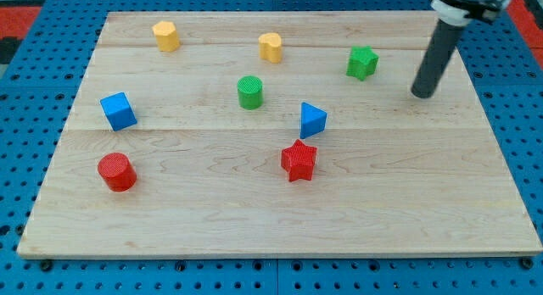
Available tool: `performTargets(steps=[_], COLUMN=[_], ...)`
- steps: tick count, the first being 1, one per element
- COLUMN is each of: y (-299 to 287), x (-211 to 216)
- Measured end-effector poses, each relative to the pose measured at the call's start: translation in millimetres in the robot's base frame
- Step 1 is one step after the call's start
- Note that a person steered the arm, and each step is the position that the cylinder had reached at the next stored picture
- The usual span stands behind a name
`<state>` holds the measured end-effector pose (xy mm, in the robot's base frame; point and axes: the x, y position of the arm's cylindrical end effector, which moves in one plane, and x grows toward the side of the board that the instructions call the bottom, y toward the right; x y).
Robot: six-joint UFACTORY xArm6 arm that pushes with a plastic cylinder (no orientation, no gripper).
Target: Push the green star to the parallel right of the yellow heart
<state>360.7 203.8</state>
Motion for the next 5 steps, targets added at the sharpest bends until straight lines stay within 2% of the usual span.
performTargets(steps=[2, 3, 4, 5], y=[-166.3, -148.4, -166.1, -93.6], x=[-34.5, -20.6, -4.8, -9.5])
